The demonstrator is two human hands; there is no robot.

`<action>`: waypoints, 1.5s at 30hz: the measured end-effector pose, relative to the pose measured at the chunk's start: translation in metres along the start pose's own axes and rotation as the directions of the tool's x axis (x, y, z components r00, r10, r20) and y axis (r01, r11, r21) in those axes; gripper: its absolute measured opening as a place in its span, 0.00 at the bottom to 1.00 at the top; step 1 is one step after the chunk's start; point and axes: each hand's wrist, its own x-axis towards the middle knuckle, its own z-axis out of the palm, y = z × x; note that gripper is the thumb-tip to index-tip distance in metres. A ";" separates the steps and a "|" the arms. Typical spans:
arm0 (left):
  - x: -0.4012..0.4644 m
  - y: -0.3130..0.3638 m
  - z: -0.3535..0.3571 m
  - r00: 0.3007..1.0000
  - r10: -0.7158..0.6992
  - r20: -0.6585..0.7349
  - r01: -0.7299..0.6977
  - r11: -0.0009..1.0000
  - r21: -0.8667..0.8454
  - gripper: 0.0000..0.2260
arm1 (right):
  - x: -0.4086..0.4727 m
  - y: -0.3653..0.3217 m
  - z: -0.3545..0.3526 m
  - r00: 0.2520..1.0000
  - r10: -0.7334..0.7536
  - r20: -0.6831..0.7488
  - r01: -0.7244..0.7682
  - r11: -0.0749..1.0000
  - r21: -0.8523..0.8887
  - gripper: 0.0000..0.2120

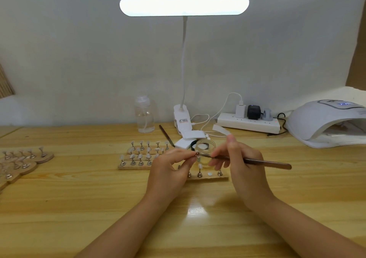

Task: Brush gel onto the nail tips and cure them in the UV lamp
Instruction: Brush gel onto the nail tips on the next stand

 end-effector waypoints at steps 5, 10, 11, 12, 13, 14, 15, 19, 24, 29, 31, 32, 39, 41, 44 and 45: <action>0.000 0.002 0.000 1.000 -0.001 -0.004 0.001 1.000 0.001 0.12 | 0.000 -0.002 -0.001 1.000 -0.026 -0.008 0.026 1.000 -0.009 0.22; 0.000 0.003 0.000 1.000 -0.003 -0.005 0.003 1.000 0.006 0.11 | -0.001 -0.003 -0.002 1.000 0.021 -0.015 -0.021 1.000 0.000 0.25; 0.000 0.003 0.000 1.000 -0.008 -0.003 0.008 1.000 0.007 0.10 | -0.001 -0.003 -0.002 1.000 0.005 -0.018 -0.005 1.000 0.002 0.23; 0.000 0.003 0.000 1.000 -0.011 -0.003 0.011 1.000 0.007 0.10 | -0.001 -0.003 -0.001 1.000 -0.019 -0.012 0.019 1.000 -0.006 0.22; 0.001 0.002 0.000 1.000 -0.012 -0.004 0.012 1.000 0.005 0.09 | -0.001 -0.003 -0.001 0.999 -0.033 -0.001 0.033 0.999 -0.014 0.22; 0.000 0.002 0.000 1.000 -0.012 -0.005 0.012 1.000 0.005 0.09 | -0.001 -0.003 -0.001 1.000 -0.024 0.008 0.024 1.000 -0.016 0.22; 0.000 0.002 0.000 1.000 -0.010 -0.007 0.010 1.000 0.006 0.09 | -0.001 -0.003 -0.001 1.000 0.005 0.011 -0.005 1.000 -0.010 0.23; 0.000 0.003 0.000 1.000 -0.003 -0.008 0.003 1.000 0.004 0.09 | -0.002 -0.003 -0.001 1.000 -0.005 -0.002 0.005 1.000 -0.003 0.24; 0.000 0.002 0.000 1.000 -0.008 -0.018 0.008 1.000 -0.003 0.10 | -0.001 -0.003 -0.001 0.999 0.034 0.003 -0.034 0.999 0.000 0.25; 0.000 0.000 0.000 1.000 -0.004 -0.016 0.004 1.000 0.011 0.10 | -0.001 -0.001 -0.001 0.999 -0.042 0.002 0.042 0.999 -0.025 0.22; 0.000 0.001 0.000 1.000 0.002 -0.017 -0.002 1.000 0.011 0.09 | -0.002 -0.002 -0.001 1.000 0.005 0.000 -0.005 1.000 -0.006 0.24; 0.000 0.001 0.000 1.000 0.005 -0.017 -0.005 1.000 0.010 0.09 | -0.002 -0.002 -0.001 1.000 0.012 -0.004 -0.012 1.000 -0.006 0.26; 0.000 0.000 0.001 1.000 0.012 -0.018 -0.011 1.000 0.015 0.08 | -0.001 -0.001 0.000 1.000 -0.003 -0.005 0.003 1.000 -0.006 0.25; 0.000 0.000 0.001 1.000 0.020 -0.023 -0.019 1.000 0.019 0.09 | -0.001 -0.002 -0.001 0.999 -0.027 -0.022 0.027 1.000 -0.001 0.23; 0.000 -0.001 0.000 0.999 0.027 -0.020 -0.027 0.999 0.024 0.10 | -0.001 -0.001 0.000 0.997 -0.075 -0.004 0.075 0.997 -0.026 0.21; 0.000 0.000 0.000 0.999 0.026 -0.018 -0.026 0.999 0.024 0.10 | -0.001 -0.001 0.000 0.999 -0.051 0.005 0.051 0.998 -0.027 0.22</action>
